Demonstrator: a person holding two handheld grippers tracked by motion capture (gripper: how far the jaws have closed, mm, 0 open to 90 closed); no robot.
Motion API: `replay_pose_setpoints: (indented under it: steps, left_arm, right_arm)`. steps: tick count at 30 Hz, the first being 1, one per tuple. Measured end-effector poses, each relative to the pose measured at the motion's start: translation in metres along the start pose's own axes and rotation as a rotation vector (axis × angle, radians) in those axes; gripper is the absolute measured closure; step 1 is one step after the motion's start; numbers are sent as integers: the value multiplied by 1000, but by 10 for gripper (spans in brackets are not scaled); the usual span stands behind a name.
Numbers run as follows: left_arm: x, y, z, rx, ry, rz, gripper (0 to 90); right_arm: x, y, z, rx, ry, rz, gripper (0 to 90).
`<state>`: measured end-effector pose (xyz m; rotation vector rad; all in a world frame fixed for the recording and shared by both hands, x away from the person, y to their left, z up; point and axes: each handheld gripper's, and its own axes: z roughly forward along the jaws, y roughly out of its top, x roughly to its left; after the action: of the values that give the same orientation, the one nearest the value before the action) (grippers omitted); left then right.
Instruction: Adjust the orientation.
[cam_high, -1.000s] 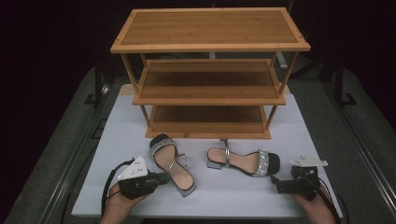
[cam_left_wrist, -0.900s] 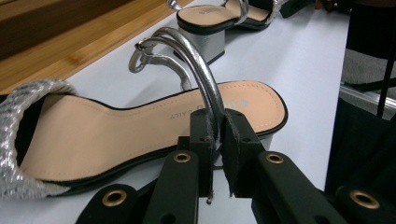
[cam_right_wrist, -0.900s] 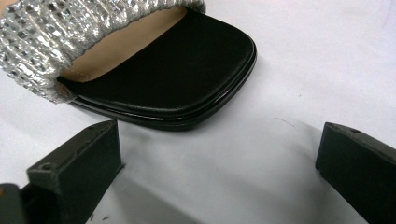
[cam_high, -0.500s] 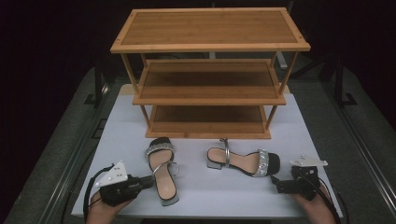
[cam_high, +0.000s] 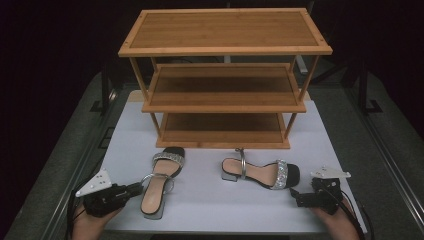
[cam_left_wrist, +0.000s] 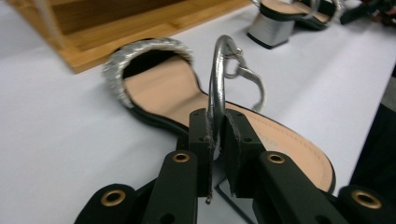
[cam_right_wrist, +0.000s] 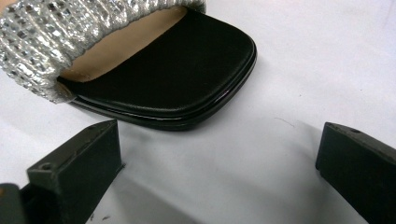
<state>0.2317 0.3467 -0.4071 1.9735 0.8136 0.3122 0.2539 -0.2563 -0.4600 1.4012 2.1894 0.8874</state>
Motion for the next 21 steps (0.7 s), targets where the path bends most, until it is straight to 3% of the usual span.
replay_pose_setpoints:
  steps: [6,11,21]
  left_arm:
    - [10,-5,-8,-6,40,-20,814]
    - [14,-8,-9,-22,30,-46,803]
    - [14,-17,-16,-59,-25,-74,472]
  right_arm:
    - [0,0,0,0,0,0,0]
    - [0,0,0,0,0,0,0]
    - [0,0,0,0,1,0,0]
